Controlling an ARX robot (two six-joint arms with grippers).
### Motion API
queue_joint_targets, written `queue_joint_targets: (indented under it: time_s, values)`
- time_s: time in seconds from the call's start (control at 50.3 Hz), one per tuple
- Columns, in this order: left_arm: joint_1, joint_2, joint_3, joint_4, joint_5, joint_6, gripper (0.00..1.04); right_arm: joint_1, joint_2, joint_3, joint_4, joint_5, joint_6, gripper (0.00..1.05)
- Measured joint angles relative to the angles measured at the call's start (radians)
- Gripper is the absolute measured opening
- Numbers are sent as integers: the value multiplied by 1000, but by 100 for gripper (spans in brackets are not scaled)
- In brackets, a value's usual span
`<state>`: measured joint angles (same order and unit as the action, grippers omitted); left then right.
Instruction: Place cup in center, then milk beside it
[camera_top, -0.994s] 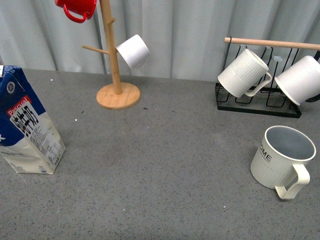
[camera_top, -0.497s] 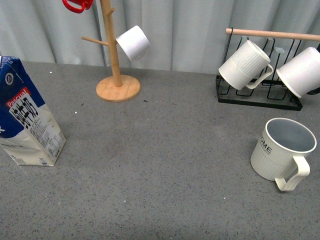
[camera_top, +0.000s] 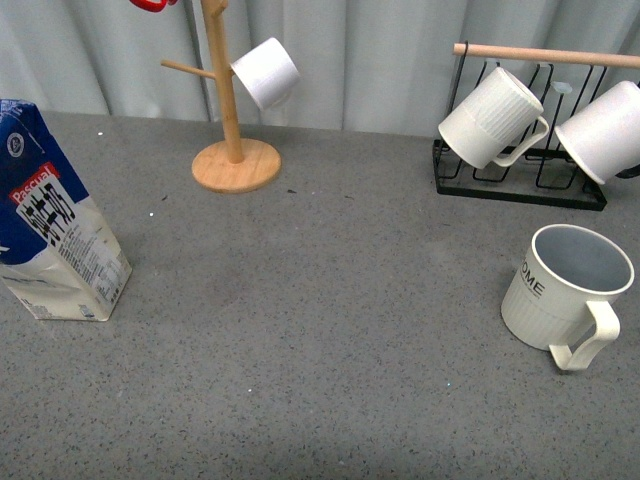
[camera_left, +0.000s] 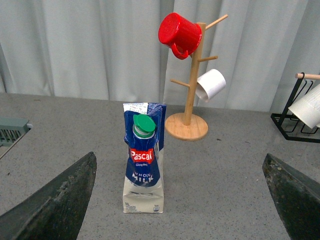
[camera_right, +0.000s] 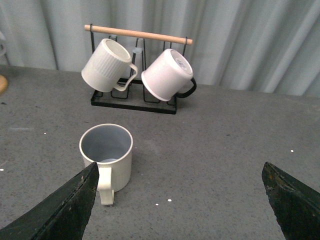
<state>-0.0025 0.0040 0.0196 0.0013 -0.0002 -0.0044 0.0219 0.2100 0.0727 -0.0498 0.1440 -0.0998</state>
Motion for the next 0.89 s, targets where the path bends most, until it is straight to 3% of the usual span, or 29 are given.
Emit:
queue_joint_targets:
  time_s: [0.119,0.318,0.636,0.895]
  values:
    - [0,0,0,0,0,0,98,-87,344,92,222,-114,-25,95]
    - [0,0,0,0,0,0,98,-108,888,279,381,-138,-27,95]
    - [0,0,0,0,0,0,98,-66,1410,583,288,-126,37,95]
    - [0,0,0,0,0,0,98,-28,1584,750,170,-92,80,95]
